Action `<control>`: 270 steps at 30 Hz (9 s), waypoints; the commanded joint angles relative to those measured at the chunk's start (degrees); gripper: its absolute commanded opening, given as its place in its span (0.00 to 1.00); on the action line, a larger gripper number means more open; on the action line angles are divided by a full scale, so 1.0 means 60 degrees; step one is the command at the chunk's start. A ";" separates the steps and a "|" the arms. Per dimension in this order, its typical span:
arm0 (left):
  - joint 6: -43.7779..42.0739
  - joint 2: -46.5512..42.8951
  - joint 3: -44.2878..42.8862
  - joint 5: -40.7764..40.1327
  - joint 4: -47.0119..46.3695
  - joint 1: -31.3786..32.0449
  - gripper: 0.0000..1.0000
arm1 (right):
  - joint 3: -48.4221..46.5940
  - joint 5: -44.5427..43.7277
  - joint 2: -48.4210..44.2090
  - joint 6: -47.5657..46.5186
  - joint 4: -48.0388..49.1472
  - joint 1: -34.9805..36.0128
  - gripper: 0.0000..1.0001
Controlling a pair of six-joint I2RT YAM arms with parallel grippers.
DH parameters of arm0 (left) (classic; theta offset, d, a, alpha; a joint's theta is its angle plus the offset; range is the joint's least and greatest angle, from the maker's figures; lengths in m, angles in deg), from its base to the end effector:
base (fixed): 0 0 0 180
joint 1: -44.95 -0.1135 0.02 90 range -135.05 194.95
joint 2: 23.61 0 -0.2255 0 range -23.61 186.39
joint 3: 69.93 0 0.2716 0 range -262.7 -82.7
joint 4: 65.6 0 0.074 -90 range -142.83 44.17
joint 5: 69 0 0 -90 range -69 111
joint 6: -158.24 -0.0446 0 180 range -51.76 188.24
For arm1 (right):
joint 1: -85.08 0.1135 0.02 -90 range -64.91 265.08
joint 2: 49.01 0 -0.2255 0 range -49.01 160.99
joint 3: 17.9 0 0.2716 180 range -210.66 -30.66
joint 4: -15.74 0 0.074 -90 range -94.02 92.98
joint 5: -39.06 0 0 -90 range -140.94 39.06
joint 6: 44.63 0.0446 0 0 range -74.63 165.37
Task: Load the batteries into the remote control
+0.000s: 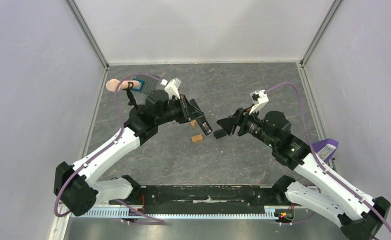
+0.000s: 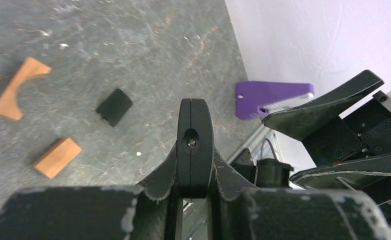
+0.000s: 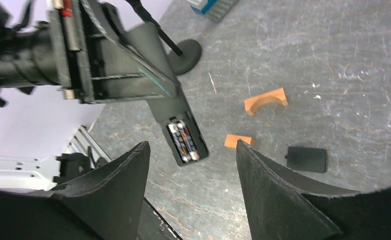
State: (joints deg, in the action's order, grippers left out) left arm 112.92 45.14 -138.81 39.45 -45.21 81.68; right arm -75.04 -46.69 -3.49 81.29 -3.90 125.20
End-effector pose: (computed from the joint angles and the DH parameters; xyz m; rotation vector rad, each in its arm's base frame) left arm 0.2472 -0.2021 0.2840 0.0918 2.1173 -1.2163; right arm 0.1855 0.1606 0.3126 -0.1257 1.8215 1.0301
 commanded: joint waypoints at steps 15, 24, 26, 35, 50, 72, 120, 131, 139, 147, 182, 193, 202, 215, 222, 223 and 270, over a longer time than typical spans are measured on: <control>0.0371 -0.4032 0.2996 -0.4789 -0.1054 -0.0086 0.02 | -0.1286 -0.0850 0.3937 -0.4121 -0.0907 -0.0007 0.71; 0.0200 -0.4595 0.2886 -0.5491 -0.0408 -0.0100 0.02 | -0.4612 -0.0129 0.8205 -1.1721 -0.6141 -0.0107 0.74; 0.0166 -0.4576 0.2745 -0.5475 -0.0219 -0.0094 0.02 | -0.4736 0.0044 0.8558 -1.2691 -0.6410 -0.0201 0.74; 0.0068 -0.4662 0.2557 -0.5585 -0.0039 -0.0138 0.02 | -0.5283 0.0903 0.9741 -1.4422 -0.6383 -0.0355 0.75; 0.0070 -0.4570 0.2420 -0.5655 0.0093 -0.0395 0.02 | -0.5912 0.1348 1.1263 -1.5511 -0.6406 -0.0810 0.71; 0.0329 -0.4479 0.2444 -0.5381 0.0194 -0.0658 0.02 | -0.4355 0.1894 1.1201 -1.4299 -0.5870 -0.0930 0.37; -0.1777 -0.0566 0.5085 -0.2446 -0.7758 -0.0250 0.02 | -0.1070 0.3259 0.5685 -0.6244 0.0827 -0.0180 0.33; -0.1954 -0.0312 0.4901 -0.2294 -0.7747 0.0012 0.02 | -0.1274 0.2820 0.5858 -0.6082 0.0897 0.0182 0.32; -0.1838 -0.0296 0.4816 -0.2329 -0.7610 0.0118 0.02 | -0.1378 0.2678 0.6075 -0.6150 0.0758 0.0317 0.32; -0.1704 -0.0392 0.4915 -0.2494 -0.7547 0.0152 0.02 | -0.1407 0.2527 0.6198 -0.6192 0.0626 0.0389 0.32; -0.0835 -0.0289 0.4657 -0.2236 -0.7193 0.0368 0.02 | -0.1743 0.1879 0.6656 -0.6158 0.0496 0.0799 0.32; 0.0780 -0.0660 0.4263 -0.1842 -0.6635 0.0368 0.02 | -0.1815 0.1793 0.6673 -0.5811 0.0276 0.0859 0.35; 0.1239 -0.0840 0.3986 -0.1051 -0.6724 0.0367 0.02 | -0.1889 0.2463 0.6602 -0.5153 0.0271 0.0861 0.32; 0.0684 -0.0545 0.4069 0.0632 -0.7559 0.0370 0.02 | -0.2452 0.2558 0.6751 -0.5325 0.0181 0.0872 0.23; 0.0580 -0.0268 0.4043 0.1139 -0.7915 0.0367 0.02 | -0.2616 0.2193 0.6769 -0.5029 0.0495 0.0876 0.19; 0.0580 -0.0242 0.4040 0.1164 -0.7924 0.0368 0.02 | -0.2573 0.2149 0.6722 -0.4949 0.0634 0.0874 0.18; -0.1319 -0.1461 0.1979 0.0966 -0.3839 0.0236 0.02 | -0.0278 0.0558 0.1597 -0.4220 0.1349 0.0874 0.74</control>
State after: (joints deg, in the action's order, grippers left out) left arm 108.70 38.24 -122.60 42.41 -72.84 83.30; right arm -78.61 -40.37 12.99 55.65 0.39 130.60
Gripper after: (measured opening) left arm 0.206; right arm 0.710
